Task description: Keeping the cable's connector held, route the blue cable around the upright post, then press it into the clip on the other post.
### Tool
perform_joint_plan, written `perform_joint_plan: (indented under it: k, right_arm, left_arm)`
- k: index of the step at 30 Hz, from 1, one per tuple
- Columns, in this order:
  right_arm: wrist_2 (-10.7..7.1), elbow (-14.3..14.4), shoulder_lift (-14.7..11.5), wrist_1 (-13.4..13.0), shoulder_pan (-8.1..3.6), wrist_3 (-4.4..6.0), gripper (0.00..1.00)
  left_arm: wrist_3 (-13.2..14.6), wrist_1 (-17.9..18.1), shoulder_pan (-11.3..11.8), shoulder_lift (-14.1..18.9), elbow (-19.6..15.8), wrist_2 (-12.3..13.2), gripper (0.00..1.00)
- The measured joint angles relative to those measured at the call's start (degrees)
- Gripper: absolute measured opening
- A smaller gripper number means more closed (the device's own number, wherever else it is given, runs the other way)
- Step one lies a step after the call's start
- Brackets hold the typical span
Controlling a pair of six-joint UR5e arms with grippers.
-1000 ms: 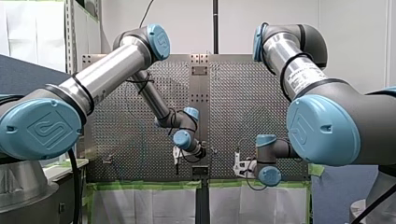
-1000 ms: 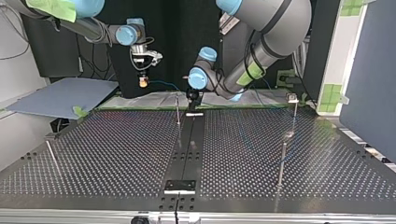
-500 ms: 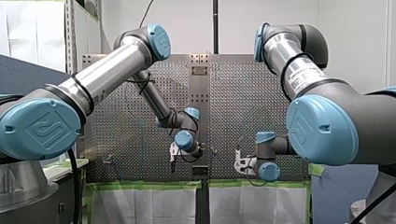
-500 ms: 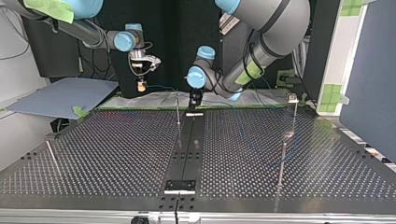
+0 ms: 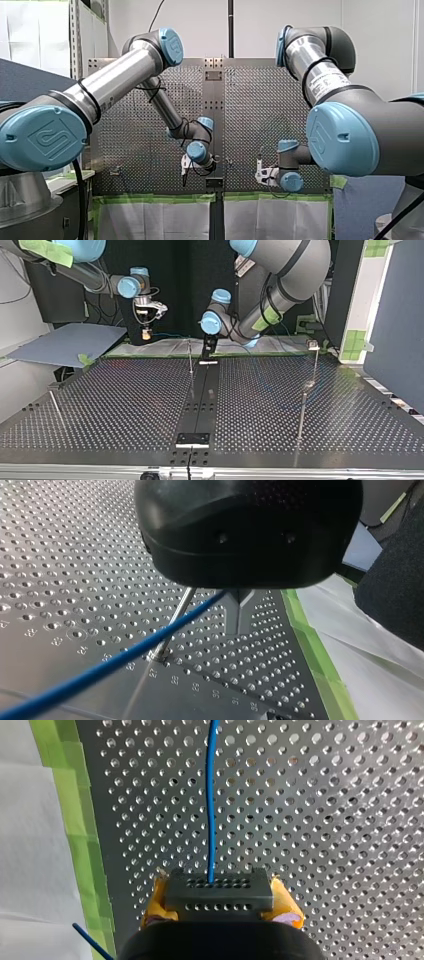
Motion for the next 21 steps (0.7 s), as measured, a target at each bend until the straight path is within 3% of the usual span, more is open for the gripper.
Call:
perform_joint_plan:
  k: [15,21]
  right_arm:
    - [0.01,-1.9,0.1,1.3,-1.92,0.94,0.0]
    - [0.06,-2.1,0.1,1.4,-2.48,0.81,0.0]
  left_arm:
    - [-1.1,1.8,-0.5,0.0,0.0,3.0,0.0]
    - [-1.4,2.0,-0.6,0.0,0.0,3.9,0.0]
